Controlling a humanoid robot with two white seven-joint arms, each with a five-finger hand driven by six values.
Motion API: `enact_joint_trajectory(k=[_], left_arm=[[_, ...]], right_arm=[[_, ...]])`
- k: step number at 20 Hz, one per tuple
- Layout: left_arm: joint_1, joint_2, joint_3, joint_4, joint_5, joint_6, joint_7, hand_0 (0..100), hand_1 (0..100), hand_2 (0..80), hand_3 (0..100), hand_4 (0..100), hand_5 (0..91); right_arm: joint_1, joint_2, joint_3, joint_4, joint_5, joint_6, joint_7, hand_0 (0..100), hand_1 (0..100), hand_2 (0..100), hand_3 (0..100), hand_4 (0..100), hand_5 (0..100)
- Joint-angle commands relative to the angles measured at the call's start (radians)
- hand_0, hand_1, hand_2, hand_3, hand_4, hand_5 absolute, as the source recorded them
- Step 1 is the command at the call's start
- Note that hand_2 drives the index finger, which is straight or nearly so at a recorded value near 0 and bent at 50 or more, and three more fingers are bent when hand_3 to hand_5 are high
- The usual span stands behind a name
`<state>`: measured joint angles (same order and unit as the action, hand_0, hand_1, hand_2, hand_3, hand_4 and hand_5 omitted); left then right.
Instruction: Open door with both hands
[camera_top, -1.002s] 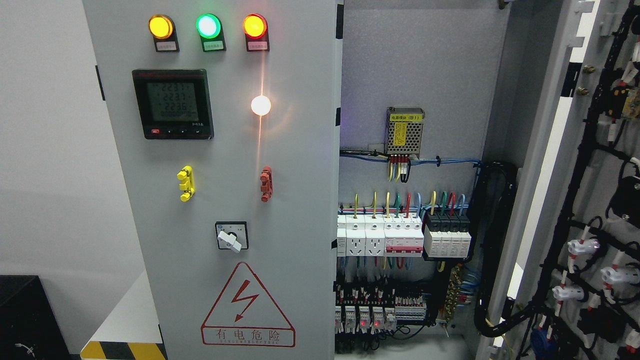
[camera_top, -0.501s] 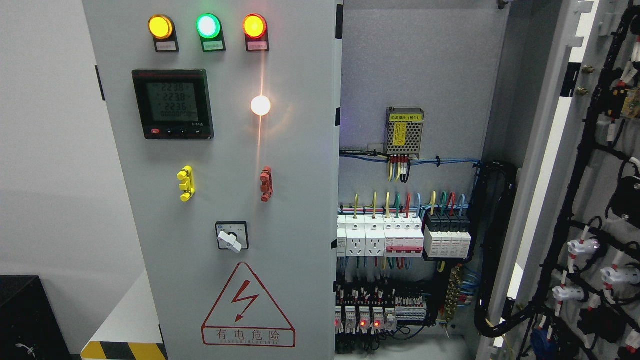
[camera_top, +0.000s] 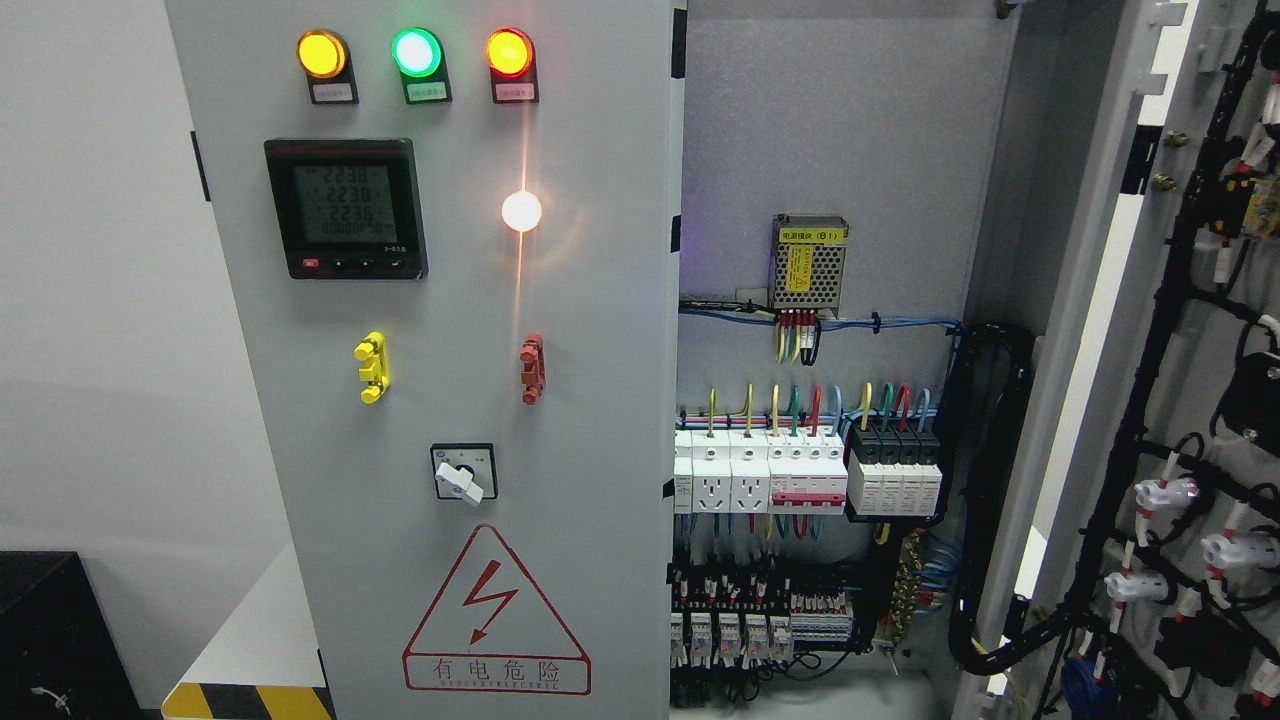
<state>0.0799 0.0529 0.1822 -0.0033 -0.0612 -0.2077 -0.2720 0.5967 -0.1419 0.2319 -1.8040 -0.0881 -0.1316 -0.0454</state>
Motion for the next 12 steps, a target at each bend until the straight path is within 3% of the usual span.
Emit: enact_joint_trajectory(k=[1,8,12], left_arm=[[0.000,-0.004,0.002,-0.026,0.000,0.002,0.000,0,0,0.0,0,0,0.0],[0.001,-0.002,0.003,-0.026,0.001,-0.002,0.000,0,0,0.0,0,0,0.0],[0.004,-0.005,0.003,-0.024,0.001,-0.002,-0.001,0,0,0.0,0,0,0.0]], right_arm=[[-0.066,-0.041,0.038,-0.285,0.001,-0.049,0.001,0,0,0,0,0,0],[-0.198,-0.038,0.041,-0.282,0.001,-0.069,0.002,0,0,0,0,0,0],[-0.284,-0.035,0.072,-0.278,-0.001,-0.068,0.001,0,0,0,0,0,0]])
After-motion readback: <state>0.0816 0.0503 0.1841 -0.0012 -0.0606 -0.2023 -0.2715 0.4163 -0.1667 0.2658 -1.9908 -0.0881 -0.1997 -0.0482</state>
